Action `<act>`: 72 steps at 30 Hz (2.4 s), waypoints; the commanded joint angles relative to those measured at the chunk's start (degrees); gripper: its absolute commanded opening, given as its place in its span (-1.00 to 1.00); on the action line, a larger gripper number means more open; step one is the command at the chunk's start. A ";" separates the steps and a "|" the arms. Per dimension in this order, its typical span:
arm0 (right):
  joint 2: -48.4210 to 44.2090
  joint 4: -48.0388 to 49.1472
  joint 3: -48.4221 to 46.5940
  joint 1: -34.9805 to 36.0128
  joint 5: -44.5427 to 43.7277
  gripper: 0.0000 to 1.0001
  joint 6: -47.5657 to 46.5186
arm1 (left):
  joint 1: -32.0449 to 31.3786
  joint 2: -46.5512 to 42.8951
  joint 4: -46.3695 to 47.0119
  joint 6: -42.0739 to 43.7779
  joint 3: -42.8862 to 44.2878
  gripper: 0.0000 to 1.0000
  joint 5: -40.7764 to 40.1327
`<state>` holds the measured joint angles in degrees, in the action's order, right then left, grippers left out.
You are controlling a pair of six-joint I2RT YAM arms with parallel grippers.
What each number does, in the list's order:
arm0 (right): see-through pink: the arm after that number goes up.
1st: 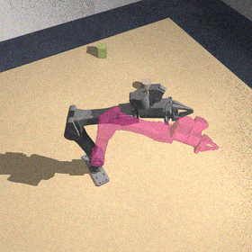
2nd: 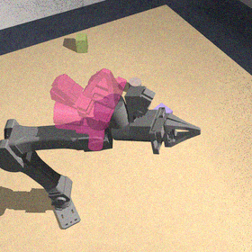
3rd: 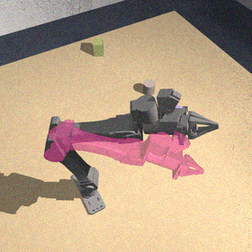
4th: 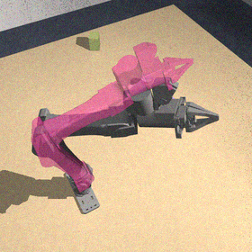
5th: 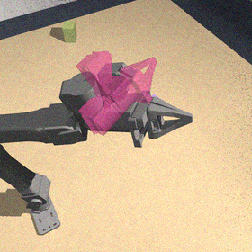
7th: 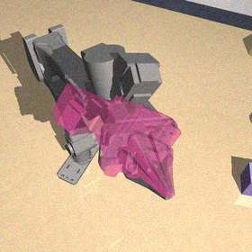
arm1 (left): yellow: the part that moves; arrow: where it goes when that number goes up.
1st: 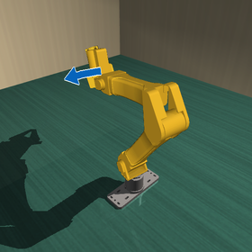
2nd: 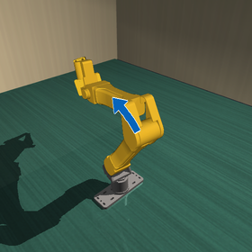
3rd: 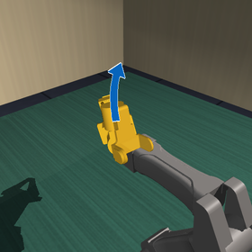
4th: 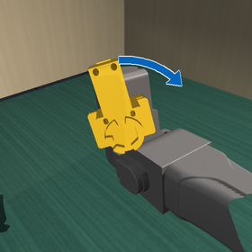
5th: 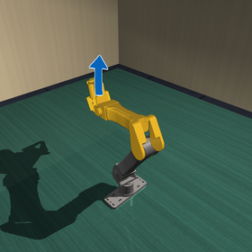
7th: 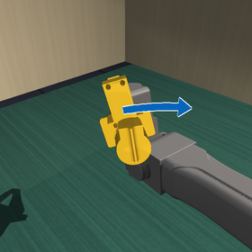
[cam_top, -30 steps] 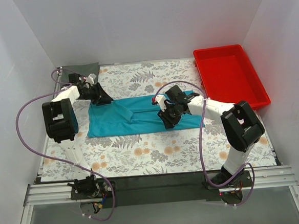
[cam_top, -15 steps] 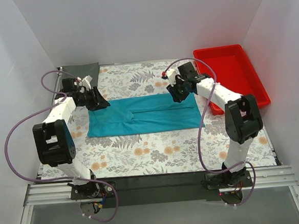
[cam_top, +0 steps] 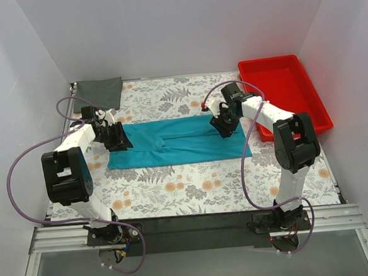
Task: Fold and stack the t-shirts
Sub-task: Fold the tshirt
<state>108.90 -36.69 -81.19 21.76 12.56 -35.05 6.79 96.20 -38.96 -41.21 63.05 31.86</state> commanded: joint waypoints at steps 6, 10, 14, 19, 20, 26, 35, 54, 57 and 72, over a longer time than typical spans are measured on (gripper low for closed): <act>-2.29 -6.11 3.67 -0.23 -1.57 -0.01 -9.25 | -0.19 1.18 -0.24 1.05 0.06 -0.26 -3.38; -0.89 -6.03 3.32 -0.40 -2.27 -0.03 -9.34 | -0.19 1.79 -0.24 1.31 0.24 -0.26 -3.73; 0.78 -5.94 3.14 -0.66 -2.71 -0.23 -9.43 | -0.28 1.79 -0.33 1.75 -0.29 -0.26 -4.34; 1.05 -5.94 3.40 -0.93 -3.50 -0.70 -10.13 | -0.19 2.67 0.02 1.49 -0.91 -0.26 -4.70; 1.22 -5.94 3.40 -0.93 -3.68 -0.74 -10.22 | -0.11 2.85 0.11 1.31 -0.82 -0.27 -4.61; 0.70 -6.03 3.14 -1.19 -4.03 -0.97 -10.39 | -0.19 3.29 0.46 1.13 -0.64 -0.27 -4.70; 0.69 -5.94 0.85 -2.07 -3.15 -0.97 -9.69 | -0.19 2.76 1.25 1.22 -1.43 -0.26 -5.58; 4.20 -7.35 -13.36 -2.25 7.49 -0.41 -1.69 | -0.46 18.12 5.47 6.48 9.26 -0.54 -9.98; 8.07 -7.00 -16.10 -2.25 3.54 -0.44 -1.25 | -2.39 24.87 5.56 7.90 19.43 -0.54 -12.68; 12.65 -6.73 -9.02 -2.86 -4.21 -0.59 -2.66 | -3.71 28.18 1.16 2.90 50.35 -0.25 -1.98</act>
<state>123.66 -40.77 -95.77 18.61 9.63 -36.62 2.83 133.62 -38.48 -36.69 115.59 25.85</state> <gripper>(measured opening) 0.215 0.372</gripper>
